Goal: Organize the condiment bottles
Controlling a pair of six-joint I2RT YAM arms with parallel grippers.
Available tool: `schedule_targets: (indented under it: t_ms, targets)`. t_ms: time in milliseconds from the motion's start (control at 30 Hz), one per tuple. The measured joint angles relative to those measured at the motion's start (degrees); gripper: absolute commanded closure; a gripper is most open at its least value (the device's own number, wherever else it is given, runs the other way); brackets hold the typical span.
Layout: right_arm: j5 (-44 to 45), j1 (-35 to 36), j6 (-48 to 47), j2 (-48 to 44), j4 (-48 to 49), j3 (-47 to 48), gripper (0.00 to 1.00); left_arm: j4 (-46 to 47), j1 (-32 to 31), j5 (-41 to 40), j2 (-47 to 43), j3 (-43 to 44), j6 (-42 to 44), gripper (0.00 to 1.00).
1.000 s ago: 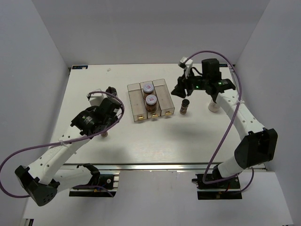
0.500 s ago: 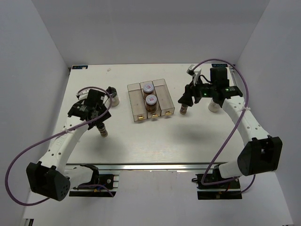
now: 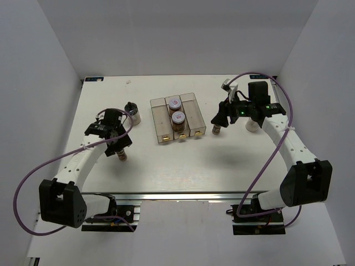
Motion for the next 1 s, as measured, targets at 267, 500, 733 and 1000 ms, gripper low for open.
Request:
schedule_targets:
  t_ms: [267, 500, 733, 1000]
  targets:
    - [0.0, -0.2, 0.0, 0.0, 0.1, -0.4, 0.38, 2.5, 1.9, 0.7, 1.9, -1.2, 1.9, 0.30]
    - [0.0, -0.3, 0.1, 0.0, 0.2, -0.4, 0.38, 4.6, 2.7, 1.2, 4.7, -1.3, 3.3, 0.40]
    - [0.0, -0.9, 0.3, 0.3, 0.2, -0.4, 0.38, 5.2, 2.7, 1.6, 4.9, -1.3, 3.6, 0.63]
    - [0.0, -0.9, 0.3, 0.3, 0.2, -0.4, 0.38, 3.4, 2.8, 4.6, 4.7, 1.5, 4.0, 1.00]
